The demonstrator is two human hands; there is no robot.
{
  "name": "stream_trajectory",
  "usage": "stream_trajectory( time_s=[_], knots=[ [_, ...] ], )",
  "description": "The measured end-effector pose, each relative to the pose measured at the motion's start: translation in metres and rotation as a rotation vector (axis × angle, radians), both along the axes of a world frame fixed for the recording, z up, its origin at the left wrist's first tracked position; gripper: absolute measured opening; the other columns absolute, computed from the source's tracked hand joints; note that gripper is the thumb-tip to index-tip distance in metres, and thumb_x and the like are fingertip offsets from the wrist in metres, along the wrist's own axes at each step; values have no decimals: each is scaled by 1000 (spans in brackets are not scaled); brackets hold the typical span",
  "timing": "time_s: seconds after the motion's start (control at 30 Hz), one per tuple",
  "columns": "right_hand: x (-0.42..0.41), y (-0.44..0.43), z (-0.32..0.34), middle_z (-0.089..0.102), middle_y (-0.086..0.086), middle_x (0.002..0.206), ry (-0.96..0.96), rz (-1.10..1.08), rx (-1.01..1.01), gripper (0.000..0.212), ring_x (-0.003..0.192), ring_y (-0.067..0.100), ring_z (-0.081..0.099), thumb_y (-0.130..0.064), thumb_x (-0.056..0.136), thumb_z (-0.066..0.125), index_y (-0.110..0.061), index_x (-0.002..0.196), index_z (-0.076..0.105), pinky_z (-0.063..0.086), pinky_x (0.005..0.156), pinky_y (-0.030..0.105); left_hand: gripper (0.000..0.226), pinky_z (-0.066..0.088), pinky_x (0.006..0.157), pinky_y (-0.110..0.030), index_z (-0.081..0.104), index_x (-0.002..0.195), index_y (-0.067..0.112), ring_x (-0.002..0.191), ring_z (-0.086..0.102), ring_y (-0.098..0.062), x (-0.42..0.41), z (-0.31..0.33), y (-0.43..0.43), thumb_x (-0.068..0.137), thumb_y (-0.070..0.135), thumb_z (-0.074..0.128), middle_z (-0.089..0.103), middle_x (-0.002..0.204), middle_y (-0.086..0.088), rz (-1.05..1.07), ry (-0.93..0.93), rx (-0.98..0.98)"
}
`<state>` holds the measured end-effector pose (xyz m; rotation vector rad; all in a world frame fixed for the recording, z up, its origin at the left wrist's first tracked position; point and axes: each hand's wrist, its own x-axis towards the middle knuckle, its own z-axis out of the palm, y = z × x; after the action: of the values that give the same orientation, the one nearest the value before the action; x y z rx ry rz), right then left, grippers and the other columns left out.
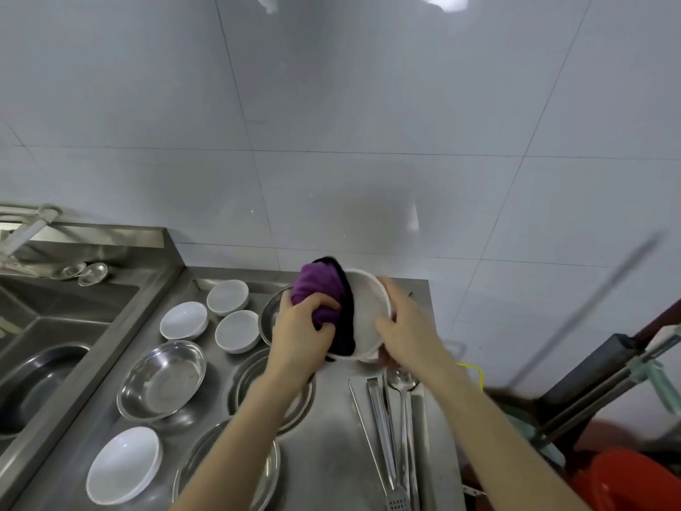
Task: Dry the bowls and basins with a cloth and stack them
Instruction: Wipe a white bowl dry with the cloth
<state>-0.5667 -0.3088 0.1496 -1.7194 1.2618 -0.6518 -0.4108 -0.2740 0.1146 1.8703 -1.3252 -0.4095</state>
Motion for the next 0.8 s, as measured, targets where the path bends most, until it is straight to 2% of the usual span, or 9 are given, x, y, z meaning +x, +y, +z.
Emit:
stream_trajectory(
  time_s=[0.1,0.2,0.27,0.33,0.43,0.57,0.67,0.73,0.8],
  knots=[
    [-12,-14,1,62,-2,75,26,109,26,63,40,9,59,3,82,39,-34,130,55,45,39,20,38,41,82,-27,69,94,35,90,51,-20,12,5,-3,75,4,59,44,105,4,-146,-147,53],
    [-3,-11,-5,59,-8,71,-18,-81,-81,58,43,-2,57,0,86,42,-32,132,55,43,42,11,36,41,79,-29,68,102,31,87,52,-25,0,11,-5,79,5,57,42,108,0,15,-124,-28],
    [9,-5,-8,63,5,74,-138,-228,-80,59,45,8,61,-1,88,42,-35,135,52,51,45,19,36,39,80,-27,65,107,31,87,52,-26,-18,10,-5,80,8,59,42,113,-3,142,-5,-53],
    [19,0,-16,65,2,83,-195,-306,-148,59,63,19,66,-5,90,44,-36,141,47,56,62,27,37,44,85,-28,62,107,37,90,53,-22,-29,3,-5,76,18,65,48,116,-4,185,241,-14],
    [21,7,-20,49,-14,72,-169,-297,-192,63,58,5,52,-5,92,48,-32,148,39,44,58,11,39,54,88,-36,61,103,44,96,59,-19,-29,-2,-3,70,26,69,58,116,-5,134,425,54],
    [2,0,-7,55,-4,65,-85,-84,-100,62,40,3,54,2,88,43,-31,141,48,42,42,11,38,40,81,-22,62,106,36,94,50,-17,-16,-1,1,75,18,72,41,117,-1,91,115,38],
    [-13,-20,10,63,-3,60,72,199,1,60,39,9,57,2,80,43,-32,127,59,44,38,16,35,43,84,-27,64,101,40,96,52,-22,5,4,1,76,16,70,39,114,3,-130,-124,73],
    [-17,-31,18,62,6,50,99,306,121,55,39,24,58,-1,79,43,-32,119,62,45,36,25,36,40,87,-24,66,98,41,97,51,-19,12,4,1,76,13,69,44,113,4,-250,-127,93],
    [-13,-36,18,60,0,49,88,224,72,53,41,21,56,-9,84,49,-41,126,58,45,40,25,38,36,86,-20,70,98,37,95,50,-16,9,2,0,75,8,66,47,110,1,-165,-63,28]
  ],
)
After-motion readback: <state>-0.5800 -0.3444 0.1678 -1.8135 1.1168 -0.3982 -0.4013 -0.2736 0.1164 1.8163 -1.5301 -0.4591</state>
